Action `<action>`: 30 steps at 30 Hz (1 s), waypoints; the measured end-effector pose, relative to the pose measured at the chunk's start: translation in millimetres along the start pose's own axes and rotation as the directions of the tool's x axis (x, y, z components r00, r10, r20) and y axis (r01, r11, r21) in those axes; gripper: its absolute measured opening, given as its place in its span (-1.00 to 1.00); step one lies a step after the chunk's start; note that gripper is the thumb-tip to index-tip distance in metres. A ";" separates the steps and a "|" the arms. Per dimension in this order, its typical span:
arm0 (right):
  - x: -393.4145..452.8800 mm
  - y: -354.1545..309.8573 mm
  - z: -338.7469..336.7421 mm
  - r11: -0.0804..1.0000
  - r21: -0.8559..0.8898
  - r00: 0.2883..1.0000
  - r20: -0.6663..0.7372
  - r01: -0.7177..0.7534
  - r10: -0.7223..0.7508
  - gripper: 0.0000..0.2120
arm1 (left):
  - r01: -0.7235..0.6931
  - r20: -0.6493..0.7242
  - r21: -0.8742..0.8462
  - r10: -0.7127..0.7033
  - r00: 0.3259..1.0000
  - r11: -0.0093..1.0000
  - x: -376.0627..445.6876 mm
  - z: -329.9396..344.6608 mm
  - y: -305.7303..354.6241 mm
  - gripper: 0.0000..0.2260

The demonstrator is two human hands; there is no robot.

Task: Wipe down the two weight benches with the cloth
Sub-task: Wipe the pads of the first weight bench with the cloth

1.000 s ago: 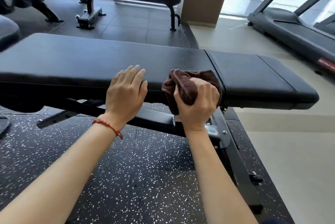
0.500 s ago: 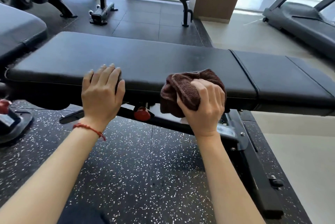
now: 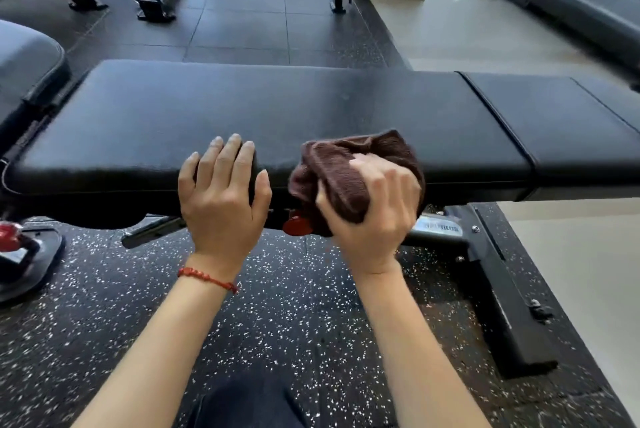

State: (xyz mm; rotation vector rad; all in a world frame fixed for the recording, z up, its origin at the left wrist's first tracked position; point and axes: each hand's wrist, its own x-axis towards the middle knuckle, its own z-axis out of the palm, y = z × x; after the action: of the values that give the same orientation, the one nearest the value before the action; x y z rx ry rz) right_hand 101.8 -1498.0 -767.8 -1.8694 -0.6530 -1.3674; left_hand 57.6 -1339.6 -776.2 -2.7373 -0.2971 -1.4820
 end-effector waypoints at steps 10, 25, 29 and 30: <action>1.4 0.8 9.6 0.991 0.046 0.991 0.049 0.123 -0.126 -0.65 | -0.035 0.005 0.056 0.035 0.999 0.998 0.1 4.4 -2.5 -0.63; 1.7 -4.2 14.5 0.997 0.065 0.999 0.017 0.045 -0.047 -0.67 | -0.041 0.107 0.049 0.035 0.994 0.998 8.8 -16.9 -1.3 -0.68; -0.3 -3.2 17.3 0.997 0.060 0.999 -0.017 0.039 -0.038 -0.72 | 0.043 0.120 0.024 -0.046 0.992 0.999 12.4 -38.9 -34.4 -0.69; -0.3 -3.2 18.2 0.998 0.052 0.999 -0.018 0.029 -0.028 -0.72 | 0.062 0.131 0.033 -0.066 0.989 0.998 11.5 -43.8 -47.9 -0.68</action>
State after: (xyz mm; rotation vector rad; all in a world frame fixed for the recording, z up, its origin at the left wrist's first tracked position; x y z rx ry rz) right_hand 110.0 -1481.7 -770.6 -1.8116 -0.7021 -1.3706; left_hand 19.1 -1295.2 -746.3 -2.8341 -0.4087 -1.3004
